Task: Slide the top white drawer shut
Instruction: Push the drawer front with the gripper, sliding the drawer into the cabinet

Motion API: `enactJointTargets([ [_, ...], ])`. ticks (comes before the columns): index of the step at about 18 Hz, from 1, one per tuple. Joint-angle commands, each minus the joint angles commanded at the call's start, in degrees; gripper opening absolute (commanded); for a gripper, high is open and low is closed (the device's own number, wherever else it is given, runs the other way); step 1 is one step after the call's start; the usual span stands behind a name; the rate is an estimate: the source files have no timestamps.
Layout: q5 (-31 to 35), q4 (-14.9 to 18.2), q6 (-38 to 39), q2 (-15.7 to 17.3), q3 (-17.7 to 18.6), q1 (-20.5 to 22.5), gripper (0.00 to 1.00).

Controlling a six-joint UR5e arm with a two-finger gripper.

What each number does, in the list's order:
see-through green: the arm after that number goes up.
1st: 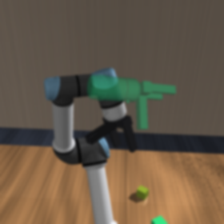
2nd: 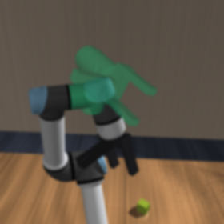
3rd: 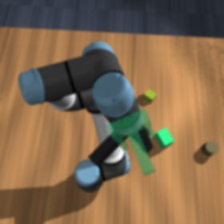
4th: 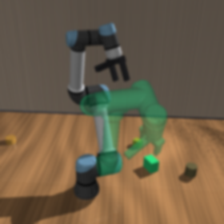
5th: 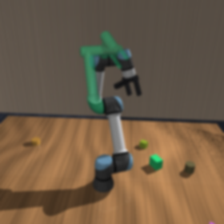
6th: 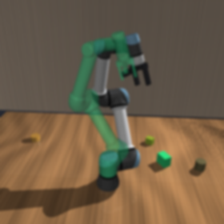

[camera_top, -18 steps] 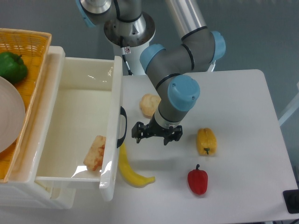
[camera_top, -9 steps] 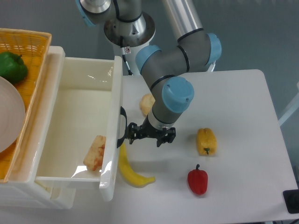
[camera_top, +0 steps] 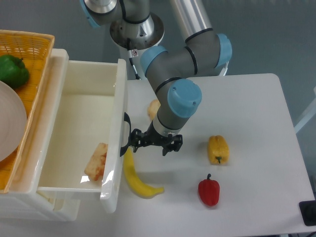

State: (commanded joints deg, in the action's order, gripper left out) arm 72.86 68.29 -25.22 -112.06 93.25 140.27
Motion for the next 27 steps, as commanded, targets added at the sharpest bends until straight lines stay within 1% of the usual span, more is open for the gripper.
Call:
enactJointTargets([
  [7,0.09,0.00,1.05,0.79,-0.18,-1.76,1.00],
  [13,0.09,-0.09,2.46,0.79,-0.26,-3.60,1.00],
  [27,0.79,-0.17,2.90,1.23,-0.53,-9.31,1.00],
])
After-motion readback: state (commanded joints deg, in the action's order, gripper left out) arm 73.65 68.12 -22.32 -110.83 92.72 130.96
